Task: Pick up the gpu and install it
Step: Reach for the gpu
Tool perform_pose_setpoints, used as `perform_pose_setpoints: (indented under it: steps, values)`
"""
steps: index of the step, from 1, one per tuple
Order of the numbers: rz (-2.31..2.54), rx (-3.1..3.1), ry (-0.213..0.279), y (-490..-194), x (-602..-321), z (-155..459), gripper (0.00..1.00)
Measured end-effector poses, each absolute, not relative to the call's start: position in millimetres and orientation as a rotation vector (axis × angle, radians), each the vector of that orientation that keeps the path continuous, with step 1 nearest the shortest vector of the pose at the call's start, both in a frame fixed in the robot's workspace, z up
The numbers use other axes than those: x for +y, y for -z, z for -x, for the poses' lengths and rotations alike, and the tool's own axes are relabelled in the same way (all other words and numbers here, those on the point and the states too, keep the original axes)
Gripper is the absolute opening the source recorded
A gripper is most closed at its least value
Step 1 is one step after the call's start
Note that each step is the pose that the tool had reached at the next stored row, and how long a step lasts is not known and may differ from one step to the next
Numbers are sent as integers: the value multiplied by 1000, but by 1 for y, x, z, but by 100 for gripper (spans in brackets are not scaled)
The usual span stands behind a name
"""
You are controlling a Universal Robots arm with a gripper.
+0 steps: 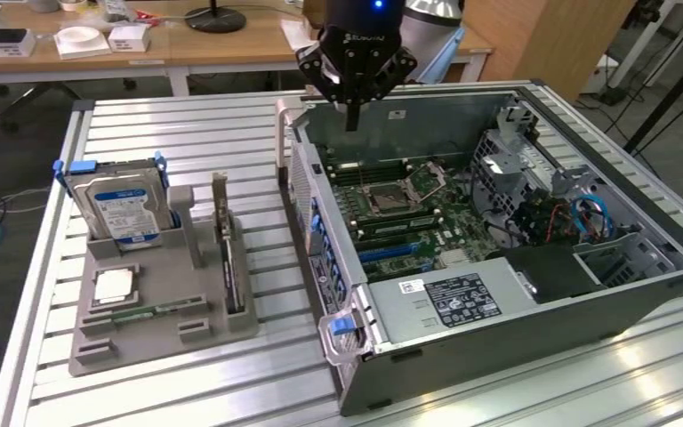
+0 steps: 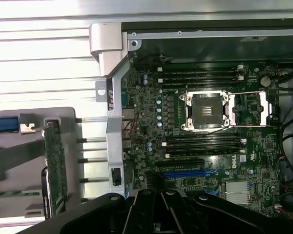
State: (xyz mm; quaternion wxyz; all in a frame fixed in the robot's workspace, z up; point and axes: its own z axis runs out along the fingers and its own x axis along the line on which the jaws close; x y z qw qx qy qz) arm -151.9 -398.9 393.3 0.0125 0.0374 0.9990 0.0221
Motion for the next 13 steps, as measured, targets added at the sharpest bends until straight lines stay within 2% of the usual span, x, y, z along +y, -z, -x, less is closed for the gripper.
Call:
perform_pose_setpoints:
  steps: [13]
  values:
    - [-117,3114,-69,-393,-399,162,11]
